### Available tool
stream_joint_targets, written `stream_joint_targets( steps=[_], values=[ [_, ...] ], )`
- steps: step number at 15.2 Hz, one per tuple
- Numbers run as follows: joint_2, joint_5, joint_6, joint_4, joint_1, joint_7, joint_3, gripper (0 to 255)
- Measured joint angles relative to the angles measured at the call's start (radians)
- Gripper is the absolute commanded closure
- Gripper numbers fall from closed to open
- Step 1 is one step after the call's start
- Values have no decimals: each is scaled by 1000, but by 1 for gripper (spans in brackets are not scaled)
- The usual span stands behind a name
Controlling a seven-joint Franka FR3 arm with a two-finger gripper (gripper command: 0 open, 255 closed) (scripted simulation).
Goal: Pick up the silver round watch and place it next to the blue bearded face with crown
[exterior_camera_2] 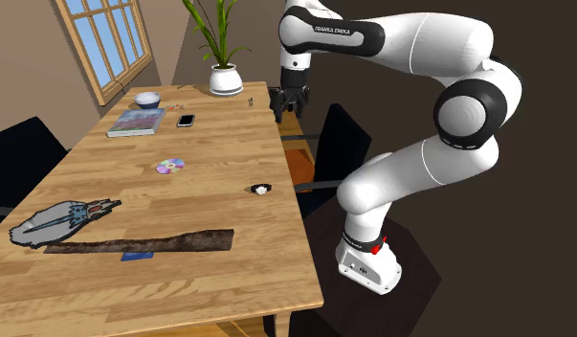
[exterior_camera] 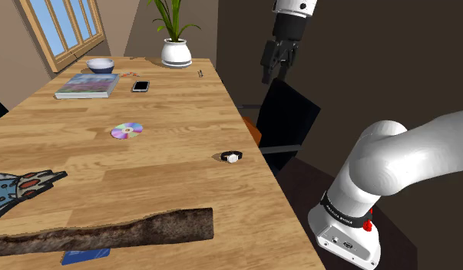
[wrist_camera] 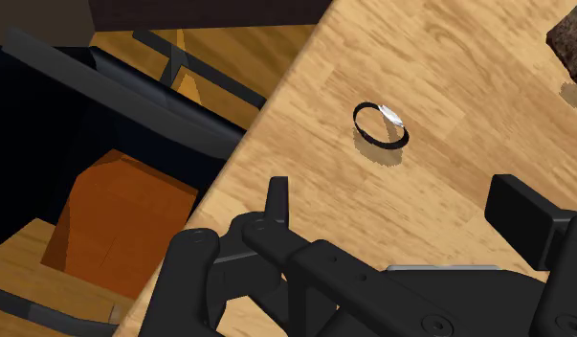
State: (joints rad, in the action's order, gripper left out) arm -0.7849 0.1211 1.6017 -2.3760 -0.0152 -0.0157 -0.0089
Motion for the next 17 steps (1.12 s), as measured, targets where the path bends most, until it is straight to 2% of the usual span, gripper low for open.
stream_joint_targets(
  steps=[2, 5, 11, 17],
  values=[
    [2, 8, 12, -12, 0, 11, 6, 0],
    [20, 46, 87, -76, -1, 64, 32, 0],
    [109, 137, 276, -187, 2, 170, 85, 0],
    [270, 248, 500, -251, 25, 268, 152, 0]
  ],
)
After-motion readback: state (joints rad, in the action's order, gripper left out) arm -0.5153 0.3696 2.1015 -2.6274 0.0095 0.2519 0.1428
